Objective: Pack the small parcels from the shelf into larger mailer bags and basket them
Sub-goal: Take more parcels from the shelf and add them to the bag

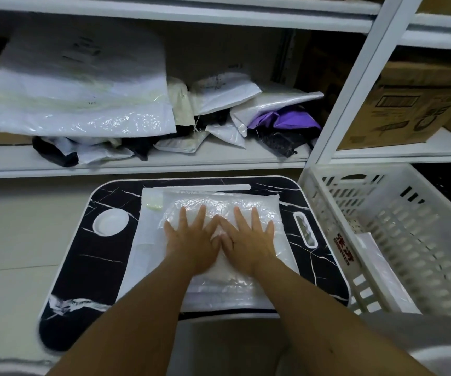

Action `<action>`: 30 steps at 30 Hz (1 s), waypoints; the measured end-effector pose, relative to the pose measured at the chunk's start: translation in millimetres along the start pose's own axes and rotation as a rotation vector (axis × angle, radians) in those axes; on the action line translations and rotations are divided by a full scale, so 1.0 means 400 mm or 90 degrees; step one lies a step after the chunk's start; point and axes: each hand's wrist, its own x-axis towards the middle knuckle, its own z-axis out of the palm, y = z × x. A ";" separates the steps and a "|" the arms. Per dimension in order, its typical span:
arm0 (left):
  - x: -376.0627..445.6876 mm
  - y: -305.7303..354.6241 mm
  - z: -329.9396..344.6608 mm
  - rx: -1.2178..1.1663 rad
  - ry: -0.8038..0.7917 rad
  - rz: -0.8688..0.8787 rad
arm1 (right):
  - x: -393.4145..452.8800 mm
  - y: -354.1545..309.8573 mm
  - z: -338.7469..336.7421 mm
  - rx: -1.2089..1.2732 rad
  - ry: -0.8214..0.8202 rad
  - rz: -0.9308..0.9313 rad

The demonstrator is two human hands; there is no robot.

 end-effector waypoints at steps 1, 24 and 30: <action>0.006 -0.001 0.000 -0.008 -0.003 -0.004 | 0.006 0.001 -0.003 0.003 -0.010 0.008; 0.101 -0.026 -0.019 -0.037 -0.066 -0.044 | 0.115 -0.014 -0.006 0.038 -0.046 -0.017; 0.099 -0.038 -0.016 -0.136 -0.132 -0.175 | 0.125 -0.013 -0.009 0.025 -0.078 0.117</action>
